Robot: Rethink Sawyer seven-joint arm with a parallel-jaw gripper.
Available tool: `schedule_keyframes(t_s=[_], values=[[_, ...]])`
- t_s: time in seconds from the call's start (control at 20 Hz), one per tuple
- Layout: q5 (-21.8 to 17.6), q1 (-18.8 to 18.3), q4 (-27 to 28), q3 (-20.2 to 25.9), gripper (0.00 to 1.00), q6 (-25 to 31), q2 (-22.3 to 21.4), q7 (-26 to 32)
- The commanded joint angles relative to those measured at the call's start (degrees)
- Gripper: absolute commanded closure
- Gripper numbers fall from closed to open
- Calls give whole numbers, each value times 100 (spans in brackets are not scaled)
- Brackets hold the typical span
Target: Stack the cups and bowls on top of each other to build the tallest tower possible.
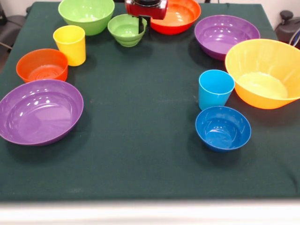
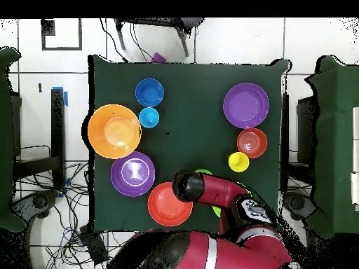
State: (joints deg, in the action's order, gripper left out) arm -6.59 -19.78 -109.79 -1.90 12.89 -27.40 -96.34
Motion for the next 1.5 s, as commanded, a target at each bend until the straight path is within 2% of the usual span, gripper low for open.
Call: schedule_keyframes(t_s=[0.05,0.4,0.6,0.65,0.9,1.5], values=[[-15,127,893,1000,100,-979,867,-659],[106,345,1124,830,100,-648,790,-667],[-3,432,1222,755,100,-515,724,-527],[-42,464,1248,723,0,-518,717,-507],[99,523,1243,715,0,-293,581,-611],[485,873,1456,510,0,810,61,-778]])
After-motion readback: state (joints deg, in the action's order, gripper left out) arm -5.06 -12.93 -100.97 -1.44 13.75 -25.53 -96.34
